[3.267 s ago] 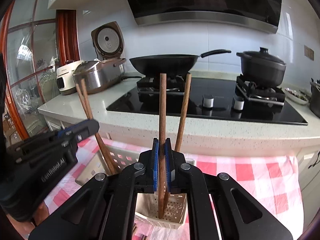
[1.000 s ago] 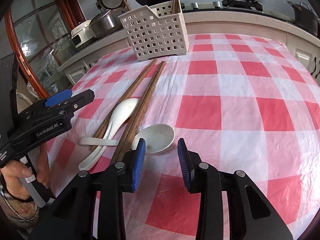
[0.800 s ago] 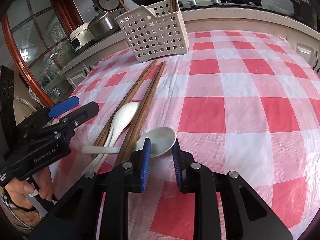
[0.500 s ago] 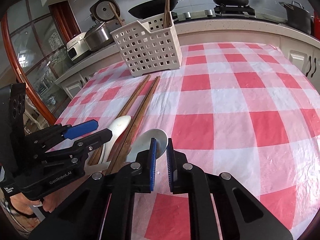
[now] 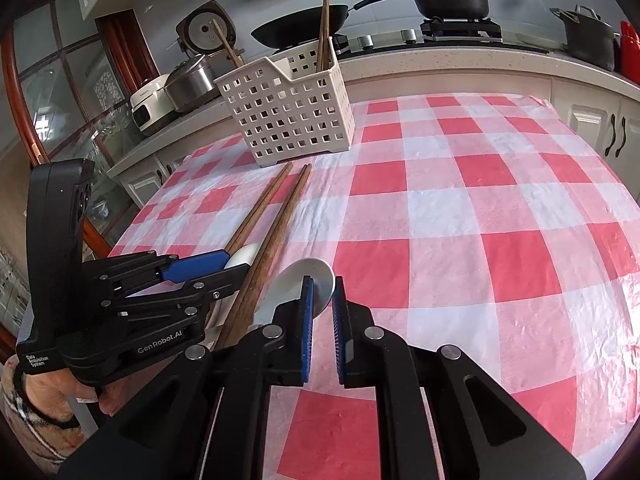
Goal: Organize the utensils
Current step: 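Close the left tool on one white spoon while the right tool grasps another, then lift the white spoon with the left tool while the right tool lifts its spoon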
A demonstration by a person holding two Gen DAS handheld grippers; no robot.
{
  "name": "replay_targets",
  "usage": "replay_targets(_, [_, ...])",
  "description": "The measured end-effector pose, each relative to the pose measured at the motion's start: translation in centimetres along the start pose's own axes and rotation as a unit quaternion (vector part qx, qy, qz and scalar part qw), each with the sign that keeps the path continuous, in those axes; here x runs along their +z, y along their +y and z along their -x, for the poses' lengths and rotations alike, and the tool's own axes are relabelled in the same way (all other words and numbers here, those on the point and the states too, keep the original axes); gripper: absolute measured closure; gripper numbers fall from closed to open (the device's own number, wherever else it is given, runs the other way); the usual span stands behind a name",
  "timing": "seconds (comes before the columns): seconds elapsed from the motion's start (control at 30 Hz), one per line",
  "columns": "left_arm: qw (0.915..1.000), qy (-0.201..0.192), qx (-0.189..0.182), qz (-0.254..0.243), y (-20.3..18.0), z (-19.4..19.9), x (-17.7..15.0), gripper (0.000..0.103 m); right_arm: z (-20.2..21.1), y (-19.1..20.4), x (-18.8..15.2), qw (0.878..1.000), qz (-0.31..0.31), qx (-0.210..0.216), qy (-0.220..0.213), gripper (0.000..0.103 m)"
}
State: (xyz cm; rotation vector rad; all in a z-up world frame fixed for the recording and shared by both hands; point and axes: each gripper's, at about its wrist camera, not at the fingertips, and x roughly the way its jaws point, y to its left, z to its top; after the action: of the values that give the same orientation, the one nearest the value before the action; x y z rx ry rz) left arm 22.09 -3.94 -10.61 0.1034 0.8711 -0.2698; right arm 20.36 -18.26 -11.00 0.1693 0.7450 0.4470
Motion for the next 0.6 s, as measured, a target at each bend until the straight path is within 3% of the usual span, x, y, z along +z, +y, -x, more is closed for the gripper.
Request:
replay_targets(0.33, [0.9999, -0.002, 0.008, -0.014, -0.7, -1.1, 0.2, 0.071, 0.5, 0.0, 0.0, 1.0, 0.008, -0.004, -0.008, 0.093])
replay_targets(0.6, [0.998, -0.053, 0.026, -0.024, -1.1, 2.7, -0.4, 0.075, 2.0, 1.2, 0.8, 0.998, 0.04, -0.018, -0.034, 0.094])
